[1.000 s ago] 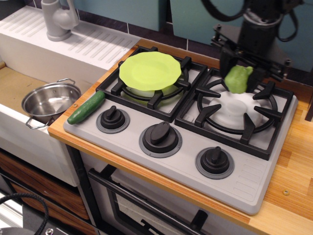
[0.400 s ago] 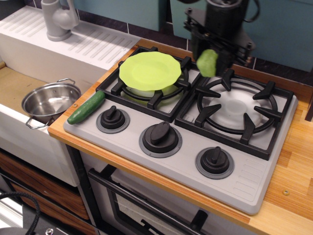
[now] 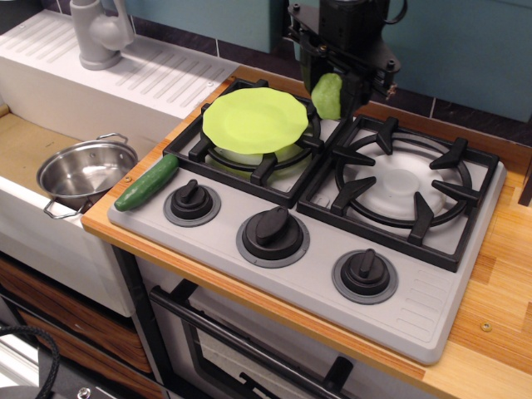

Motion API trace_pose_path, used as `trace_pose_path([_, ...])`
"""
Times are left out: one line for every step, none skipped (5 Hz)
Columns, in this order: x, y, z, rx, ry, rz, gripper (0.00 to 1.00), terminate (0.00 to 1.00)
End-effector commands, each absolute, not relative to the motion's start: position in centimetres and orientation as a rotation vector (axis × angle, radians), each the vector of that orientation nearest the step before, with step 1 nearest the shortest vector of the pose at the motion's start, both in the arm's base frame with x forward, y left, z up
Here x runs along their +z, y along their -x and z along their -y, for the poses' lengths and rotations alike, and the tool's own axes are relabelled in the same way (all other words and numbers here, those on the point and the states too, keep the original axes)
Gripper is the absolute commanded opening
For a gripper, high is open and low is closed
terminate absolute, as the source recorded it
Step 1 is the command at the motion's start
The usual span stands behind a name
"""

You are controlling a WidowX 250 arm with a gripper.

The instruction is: Put cauliflower on plate and pickle in pot or pan in sink

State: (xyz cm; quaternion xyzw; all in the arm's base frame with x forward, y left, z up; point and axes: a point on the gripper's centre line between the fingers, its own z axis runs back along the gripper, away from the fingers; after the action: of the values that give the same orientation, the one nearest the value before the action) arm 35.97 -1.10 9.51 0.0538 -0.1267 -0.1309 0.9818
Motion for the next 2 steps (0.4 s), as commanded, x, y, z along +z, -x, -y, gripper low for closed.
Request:
trace_pose_path([12.6, -37.6, -1.5, -0.281, -0.11, 0.345, 0.0, 0.0])
trace_pose_path([12.2, -37.9, -3.2, -0.299, -0.106, 0.354, 0.0, 0.0])
